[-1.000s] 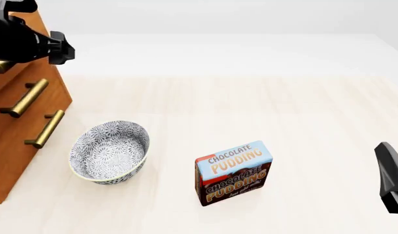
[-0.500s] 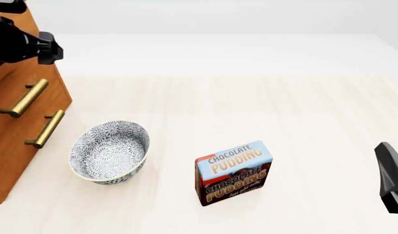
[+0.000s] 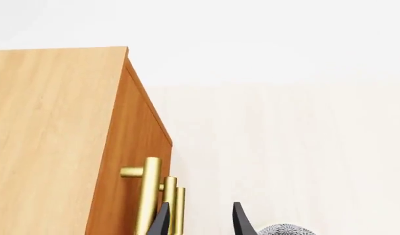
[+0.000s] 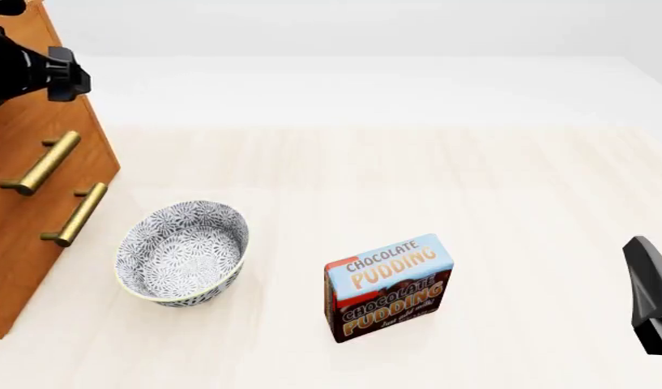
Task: Put the butter at the back in the top drawer of the cabinet and close it.
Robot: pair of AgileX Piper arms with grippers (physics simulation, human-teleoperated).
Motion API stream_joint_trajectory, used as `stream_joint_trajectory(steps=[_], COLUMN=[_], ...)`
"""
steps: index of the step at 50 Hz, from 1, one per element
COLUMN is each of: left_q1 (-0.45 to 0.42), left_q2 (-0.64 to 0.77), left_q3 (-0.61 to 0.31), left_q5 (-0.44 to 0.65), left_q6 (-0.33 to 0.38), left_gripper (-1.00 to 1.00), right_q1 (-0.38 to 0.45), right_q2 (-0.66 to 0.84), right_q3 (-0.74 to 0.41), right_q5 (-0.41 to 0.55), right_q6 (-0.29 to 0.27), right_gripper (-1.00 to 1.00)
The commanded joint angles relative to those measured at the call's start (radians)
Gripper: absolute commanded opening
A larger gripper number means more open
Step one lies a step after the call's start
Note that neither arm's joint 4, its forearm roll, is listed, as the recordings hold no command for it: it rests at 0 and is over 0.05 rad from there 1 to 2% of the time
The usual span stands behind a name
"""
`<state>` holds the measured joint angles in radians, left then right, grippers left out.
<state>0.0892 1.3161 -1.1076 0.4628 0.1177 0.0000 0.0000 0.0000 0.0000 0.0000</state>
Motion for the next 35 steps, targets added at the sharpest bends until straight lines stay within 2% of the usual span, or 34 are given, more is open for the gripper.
stream_joint_trajectory(steps=[1, 9, 20, 27, 35], left_q1=[0.025, -0.013, -0.138, -0.204, -0.340], left_q2=[-0.036, -0.092, -0.220, -0.271, -0.364], left_q3=[0.004, -0.010, -0.037, 0.008, 0.116], left_q5=[0.014, 0.049, 0.119, 0.101, 0.053], left_q6=[-0.010, -0.004, -0.040, -0.060, -0.112], left_gripper=[1.00, 1.00, 1.00, 1.00, 1.00], right_q1=[0.000, 0.000, 0.000, 0.000, 0.000], right_q2=[0.000, 0.000, 0.000, 0.000, 0.000], right_q3=[0.000, 0.000, 0.000, 0.000, 0.000], right_q5=[0.000, 0.000, 0.000, 0.000, 0.000], right_q6=[0.000, 0.000, 0.000, 0.000, 0.000], right_gripper=[1.00, 1.00, 1.00, 1.00, 1.00])
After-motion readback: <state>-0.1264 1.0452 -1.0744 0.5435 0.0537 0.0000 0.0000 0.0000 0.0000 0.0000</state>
